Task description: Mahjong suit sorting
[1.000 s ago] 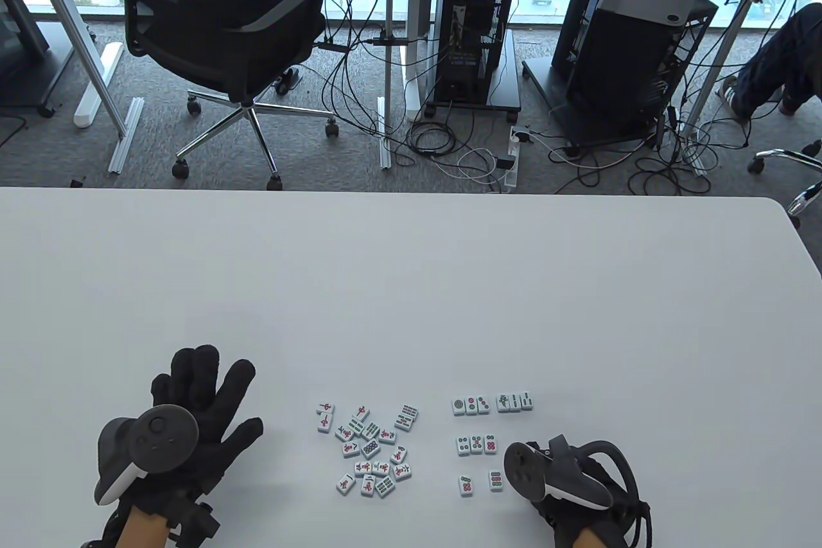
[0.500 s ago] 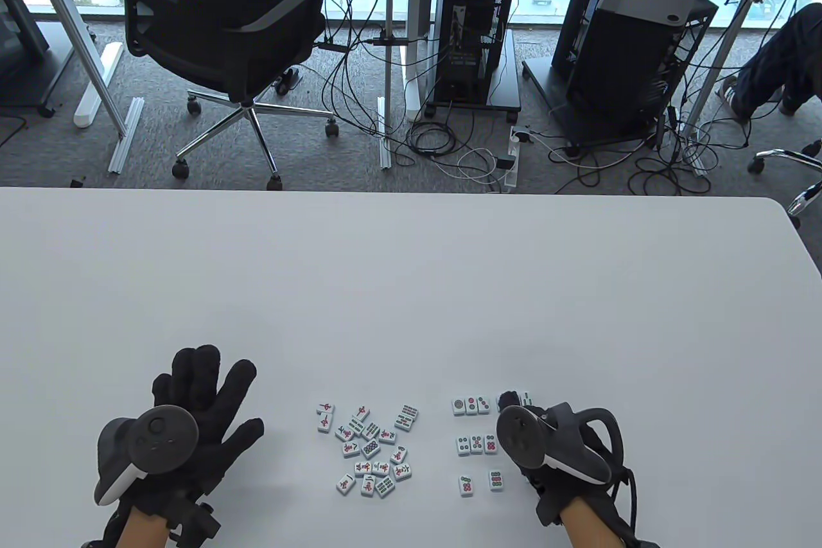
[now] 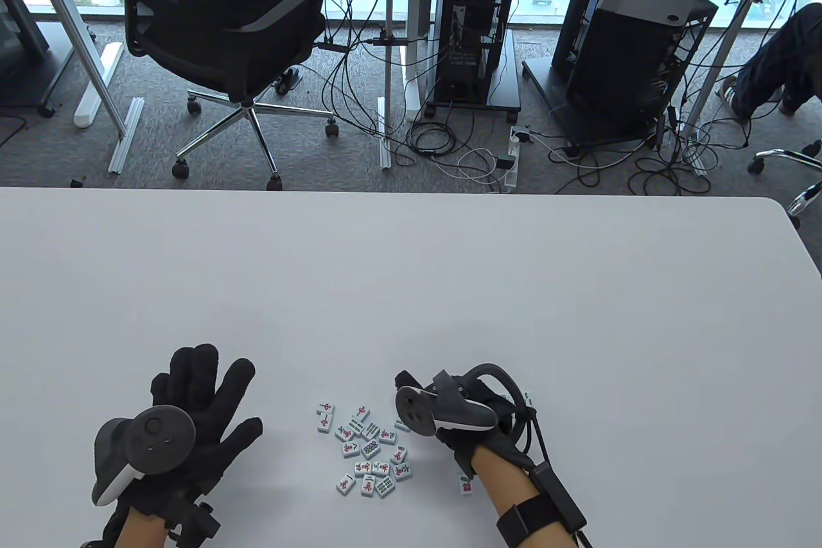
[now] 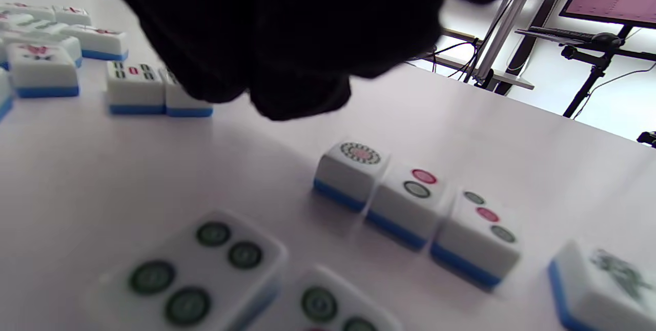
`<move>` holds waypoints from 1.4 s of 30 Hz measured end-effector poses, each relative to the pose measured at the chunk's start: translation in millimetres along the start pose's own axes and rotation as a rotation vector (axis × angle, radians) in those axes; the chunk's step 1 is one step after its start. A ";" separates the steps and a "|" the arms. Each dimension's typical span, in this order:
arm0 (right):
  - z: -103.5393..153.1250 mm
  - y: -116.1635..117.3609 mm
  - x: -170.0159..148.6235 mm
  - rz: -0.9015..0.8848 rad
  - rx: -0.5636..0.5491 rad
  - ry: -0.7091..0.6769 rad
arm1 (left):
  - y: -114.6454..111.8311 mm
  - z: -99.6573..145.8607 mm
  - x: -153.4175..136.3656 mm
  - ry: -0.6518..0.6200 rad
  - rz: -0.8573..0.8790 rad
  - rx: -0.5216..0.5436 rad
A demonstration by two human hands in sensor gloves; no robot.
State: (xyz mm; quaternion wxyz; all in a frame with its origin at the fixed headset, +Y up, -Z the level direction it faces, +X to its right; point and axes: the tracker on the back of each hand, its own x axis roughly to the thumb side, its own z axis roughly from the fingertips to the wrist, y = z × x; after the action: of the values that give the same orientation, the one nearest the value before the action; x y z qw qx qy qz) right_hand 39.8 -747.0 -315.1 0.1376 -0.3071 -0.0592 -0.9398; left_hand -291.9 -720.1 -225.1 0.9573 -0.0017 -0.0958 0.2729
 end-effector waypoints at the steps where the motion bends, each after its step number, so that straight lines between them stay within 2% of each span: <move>1: -3.2 1.3 2.1 0.000 0.024 -0.012 | 0.2 0.0 -0.1 0.000 0.002 0.002; 6: -13.1 2.3 15.9 0.033 0.076 -0.063 | 0.5 0.2 -0.5 0.012 -0.001 -0.004; 12: -13.2 7.1 28.8 0.157 0.024 -0.127 | 1.4 0.5 -0.2 0.011 -0.002 -0.003; 20: -7.4 10.5 16.8 0.041 -0.003 -0.092 | 1.7 1.1 1.1 0.000 -0.005 -0.003; 27: -6.7 6.7 19.0 0.072 0.041 -0.039 | -1.5 0.4 1.8 0.002 -0.018 -0.020; 34: -10.5 6.5 19.1 0.028 0.059 -0.031 | -0.7 0.7 2.2 -0.003 -0.011 -0.013; 37: -0.8 1.6 11.5 0.015 -0.038 -0.014 | -0.4 1.0 2.2 -0.006 -0.011 -0.011; 42: 42.2 -7.0 -21.3 -0.098 -0.124 0.079 | 1.7 1.6 1.3 -0.009 0.006 0.002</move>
State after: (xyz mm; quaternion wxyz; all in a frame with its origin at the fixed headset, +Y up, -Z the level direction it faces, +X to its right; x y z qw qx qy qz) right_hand 77.9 -727.4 -294.0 0.0741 -0.2746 -0.0104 -0.9586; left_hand -292.0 -718.0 -223.4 0.9561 0.0001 -0.0997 0.2757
